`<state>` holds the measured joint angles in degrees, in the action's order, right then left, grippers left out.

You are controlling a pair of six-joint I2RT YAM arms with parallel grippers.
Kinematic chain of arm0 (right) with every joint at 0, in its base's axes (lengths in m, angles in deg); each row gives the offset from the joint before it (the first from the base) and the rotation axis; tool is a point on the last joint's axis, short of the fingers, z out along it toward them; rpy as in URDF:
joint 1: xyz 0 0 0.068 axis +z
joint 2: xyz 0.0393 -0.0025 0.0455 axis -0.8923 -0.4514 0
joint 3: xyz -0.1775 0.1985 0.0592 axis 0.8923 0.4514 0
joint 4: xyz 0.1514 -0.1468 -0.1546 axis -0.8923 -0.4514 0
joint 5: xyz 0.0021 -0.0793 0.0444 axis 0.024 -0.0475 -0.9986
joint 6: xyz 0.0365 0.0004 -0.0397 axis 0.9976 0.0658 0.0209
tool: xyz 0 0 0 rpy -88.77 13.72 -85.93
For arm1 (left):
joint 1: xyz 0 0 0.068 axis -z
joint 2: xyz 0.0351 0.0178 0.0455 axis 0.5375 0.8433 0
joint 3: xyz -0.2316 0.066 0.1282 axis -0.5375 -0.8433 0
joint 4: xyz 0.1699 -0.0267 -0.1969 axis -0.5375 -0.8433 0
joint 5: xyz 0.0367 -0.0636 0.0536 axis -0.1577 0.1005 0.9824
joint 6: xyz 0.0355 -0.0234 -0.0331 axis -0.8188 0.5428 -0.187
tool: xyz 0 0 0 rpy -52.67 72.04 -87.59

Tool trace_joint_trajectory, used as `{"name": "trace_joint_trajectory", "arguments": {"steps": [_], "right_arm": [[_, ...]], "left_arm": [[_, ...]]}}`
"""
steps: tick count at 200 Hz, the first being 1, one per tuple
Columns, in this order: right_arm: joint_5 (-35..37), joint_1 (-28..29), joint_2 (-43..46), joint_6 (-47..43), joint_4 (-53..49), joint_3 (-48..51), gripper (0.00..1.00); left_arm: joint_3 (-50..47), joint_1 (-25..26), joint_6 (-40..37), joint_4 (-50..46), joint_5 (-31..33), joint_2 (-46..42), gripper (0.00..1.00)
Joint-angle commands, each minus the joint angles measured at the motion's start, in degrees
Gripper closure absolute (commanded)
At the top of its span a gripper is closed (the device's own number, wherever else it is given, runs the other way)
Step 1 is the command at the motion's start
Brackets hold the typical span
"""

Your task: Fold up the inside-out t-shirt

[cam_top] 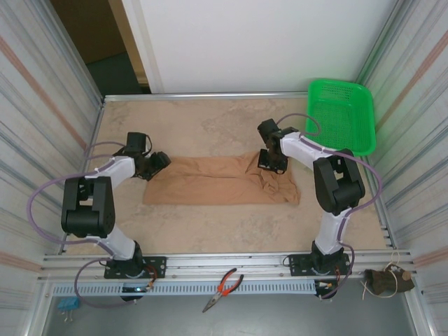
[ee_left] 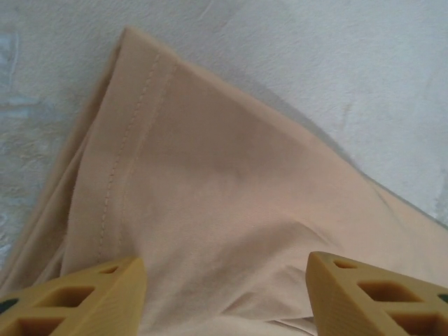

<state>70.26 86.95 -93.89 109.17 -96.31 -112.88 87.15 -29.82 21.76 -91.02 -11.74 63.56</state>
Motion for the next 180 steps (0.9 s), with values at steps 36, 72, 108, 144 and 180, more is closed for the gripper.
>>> {"name": "trace_joint_trajectory", "arguments": {"steps": [36,72,108,144,180], "right_arm": [[2.83,2.83,7.68,2.0,0.11,2.74,0.49],[3.76,4.12,4.98,1.94,0.38,-0.15,0.45],[6.12,4.22,-0.67,0.5,-1.22,-4.14,0.66],[7.11,2.87,2.7,-0.9,-1.64,-2.24,1.0],[7.1,2.31,9.94,-0.3,-0.43,1.99,1.0]], "left_arm": [[1.0,-0.36,-0.88,-1.18,1.89,3.52,0.75],[1.74,-0.35,-2.01,-1.8,2.71,4.39,0.91],[2.43,-0.39,-2.2,-2.33,2.66,5.21,0.94],[4.47,-0.53,-2.46,-3.77,3.04,6.24,1.0],[4.85,-0.66,-3.14,-4.17,3.61,5.62,1.0]]}}
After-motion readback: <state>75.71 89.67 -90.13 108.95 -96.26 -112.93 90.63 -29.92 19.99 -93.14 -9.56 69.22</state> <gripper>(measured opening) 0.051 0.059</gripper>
